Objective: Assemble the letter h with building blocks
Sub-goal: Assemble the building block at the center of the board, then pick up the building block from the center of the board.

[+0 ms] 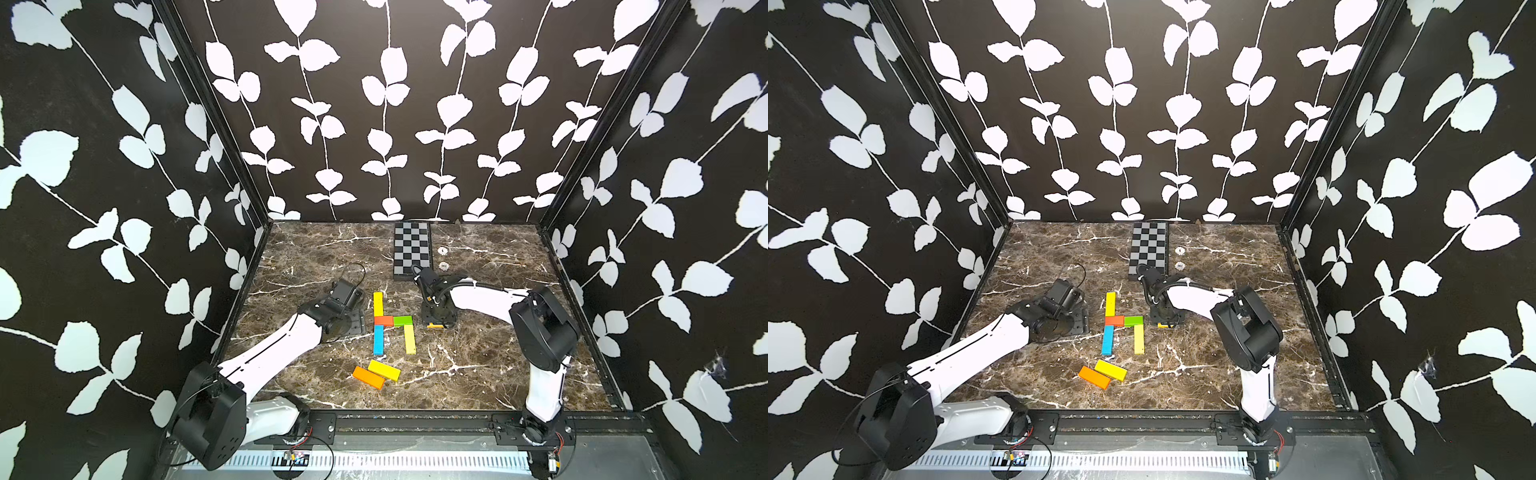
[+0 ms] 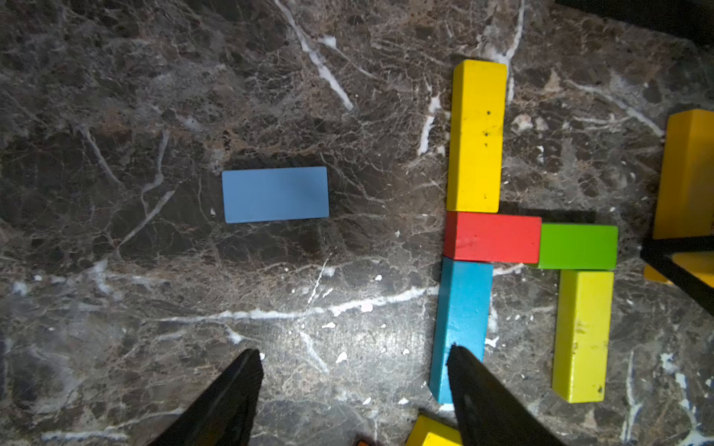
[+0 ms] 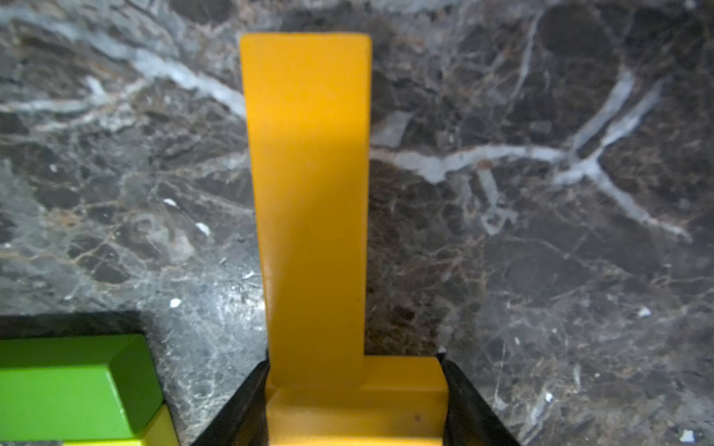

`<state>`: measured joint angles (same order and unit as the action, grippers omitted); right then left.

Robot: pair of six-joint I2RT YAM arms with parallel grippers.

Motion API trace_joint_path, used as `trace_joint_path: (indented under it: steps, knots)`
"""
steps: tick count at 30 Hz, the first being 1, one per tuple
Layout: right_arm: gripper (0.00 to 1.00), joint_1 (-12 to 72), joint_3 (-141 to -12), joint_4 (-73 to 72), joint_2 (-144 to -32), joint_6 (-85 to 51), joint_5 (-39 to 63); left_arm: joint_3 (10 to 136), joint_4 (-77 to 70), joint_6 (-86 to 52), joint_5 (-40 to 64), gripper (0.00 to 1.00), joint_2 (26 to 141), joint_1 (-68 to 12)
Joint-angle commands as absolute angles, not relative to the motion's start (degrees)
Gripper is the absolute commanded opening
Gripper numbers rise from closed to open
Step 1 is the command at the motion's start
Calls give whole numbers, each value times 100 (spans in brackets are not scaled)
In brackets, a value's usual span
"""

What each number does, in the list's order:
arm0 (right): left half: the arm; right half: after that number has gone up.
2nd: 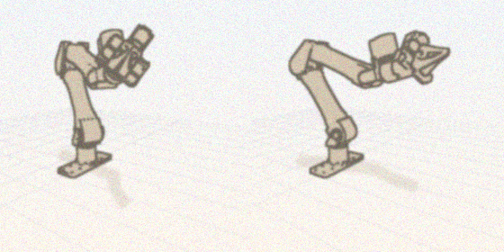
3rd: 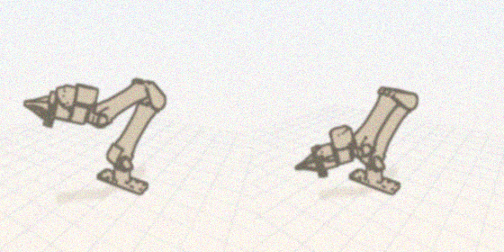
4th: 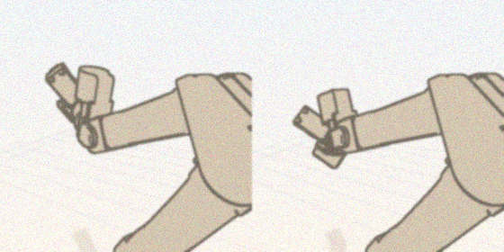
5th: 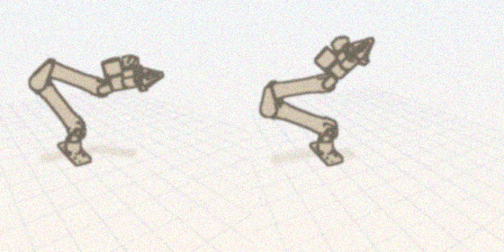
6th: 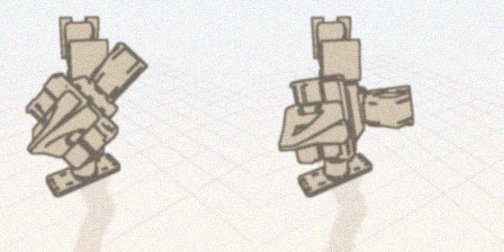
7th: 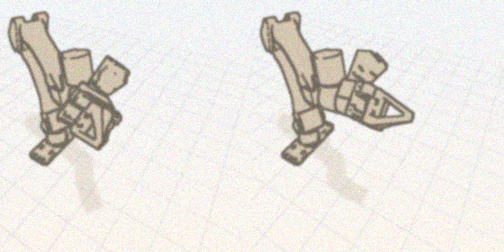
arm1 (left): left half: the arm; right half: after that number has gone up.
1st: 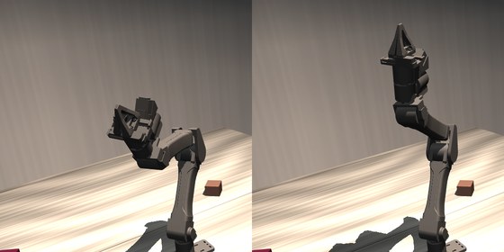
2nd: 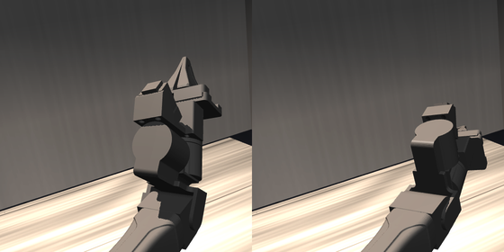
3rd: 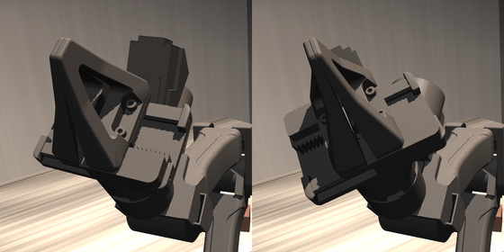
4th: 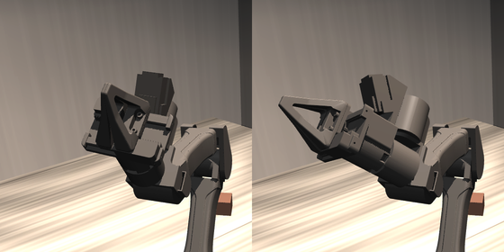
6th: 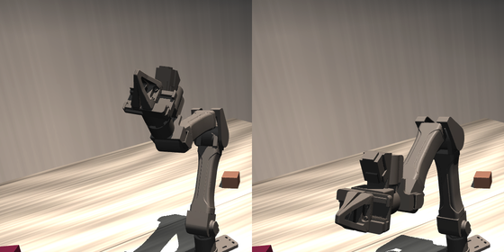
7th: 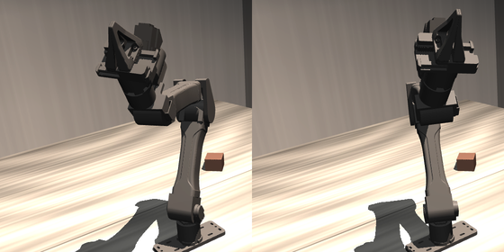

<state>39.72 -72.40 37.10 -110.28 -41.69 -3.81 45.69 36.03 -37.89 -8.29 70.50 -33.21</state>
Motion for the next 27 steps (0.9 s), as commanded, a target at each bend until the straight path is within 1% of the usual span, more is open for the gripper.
trace_joint_path:
  steps: [1,8,10,14,17,19,22,26,27]
  knots:
    - [62,3895,-7128,3727,-11416,-4176,-509,4494,3608,-3755,-788,78,7022,-3287]
    - [77,3928,-7060,3735,-11219,-4118,-414,4505,3654,-3769,-766,78,6958,-3287]
    - [82,3970,-7049,3823,-10984,-4080,-426,4547,3713,-3779,-781,78,6885,-3281]
    - [90,4145,-7148,4011,-10387,-4001,-476,4639,3891,-3779,-1071,80,6755,-3287]
    - [91,4371,-7313,4194,-10017,-3949,-566,4743,4247,-3893,-1511,84,6854,-3262]
    - [91,4526,-7356,4266,-9807,-3967,-626,4781,4374,-3955,-1517,89,7013,-3124]
    - [91,4674,-7256,4275,-9530,-4095,-637,4852,4297,-3873,-1302,90,7355,-2870]
    - [91,4751,-6832,4056,-9218,-4341,-566,5091,4218,-3673,-1223,91,8000,-2787]
    - [91,4768,-6699,3965,-8978,-4396,-538,5185,4220,-3619,-1226,91,8187,-2776]
